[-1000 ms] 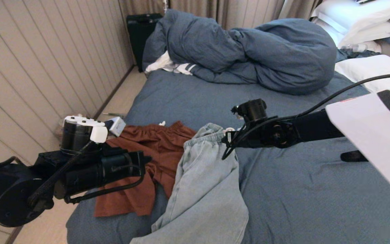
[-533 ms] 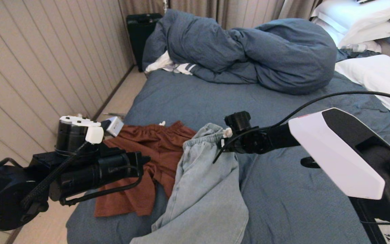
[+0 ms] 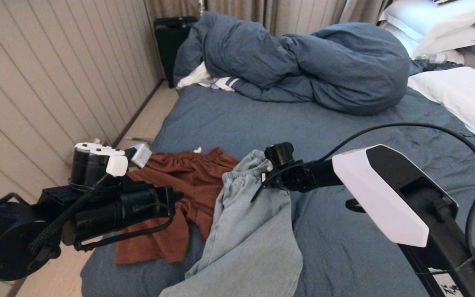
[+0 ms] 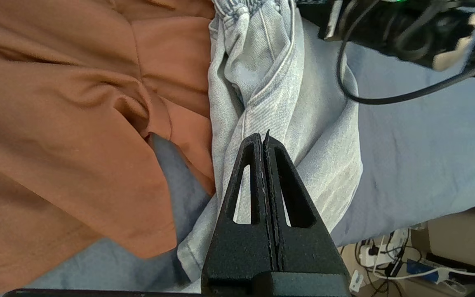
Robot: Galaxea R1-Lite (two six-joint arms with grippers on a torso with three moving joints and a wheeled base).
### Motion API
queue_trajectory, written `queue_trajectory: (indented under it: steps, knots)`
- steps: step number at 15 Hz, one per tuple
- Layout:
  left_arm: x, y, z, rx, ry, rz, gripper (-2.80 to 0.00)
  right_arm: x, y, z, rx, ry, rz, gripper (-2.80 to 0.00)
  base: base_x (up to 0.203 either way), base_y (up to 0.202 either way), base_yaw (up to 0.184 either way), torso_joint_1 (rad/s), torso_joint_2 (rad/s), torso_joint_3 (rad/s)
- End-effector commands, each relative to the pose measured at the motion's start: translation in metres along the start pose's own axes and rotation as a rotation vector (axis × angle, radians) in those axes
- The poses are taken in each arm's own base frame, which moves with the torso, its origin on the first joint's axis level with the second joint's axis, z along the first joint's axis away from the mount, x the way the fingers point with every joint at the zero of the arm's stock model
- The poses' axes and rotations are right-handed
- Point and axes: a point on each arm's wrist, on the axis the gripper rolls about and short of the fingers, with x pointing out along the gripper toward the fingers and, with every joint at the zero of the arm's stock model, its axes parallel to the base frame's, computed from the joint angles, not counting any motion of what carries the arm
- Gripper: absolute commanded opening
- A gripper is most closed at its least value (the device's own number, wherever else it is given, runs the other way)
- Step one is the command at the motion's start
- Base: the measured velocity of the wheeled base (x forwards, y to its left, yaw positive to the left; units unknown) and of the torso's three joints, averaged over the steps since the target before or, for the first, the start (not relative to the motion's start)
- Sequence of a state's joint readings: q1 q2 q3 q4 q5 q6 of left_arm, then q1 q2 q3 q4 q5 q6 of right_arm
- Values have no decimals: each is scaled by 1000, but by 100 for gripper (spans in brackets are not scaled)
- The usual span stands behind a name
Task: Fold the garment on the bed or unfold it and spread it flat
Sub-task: Fold the blue shorts
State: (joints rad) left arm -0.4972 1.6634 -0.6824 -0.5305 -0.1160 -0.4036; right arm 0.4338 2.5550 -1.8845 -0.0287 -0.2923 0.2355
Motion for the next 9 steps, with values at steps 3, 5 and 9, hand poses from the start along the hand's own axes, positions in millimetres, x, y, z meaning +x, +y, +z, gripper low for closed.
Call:
queue_trajectory:
  steps: [3,5,9]
  knots:
    - [0,0,0,-3,-1,-1,-280,3,0,-3,6,3,-3,-280,0,0,0,0,0,0]
    - [0,0,-1,-3,2,0,-280,-10,-1,12,36,-30,3,-280,0,0,0,0,0,0]
    - [0,0,-1,-3,3,-2,-280,-62,-15,57,87,-132,16,-280,0,0,0,0,0,0]
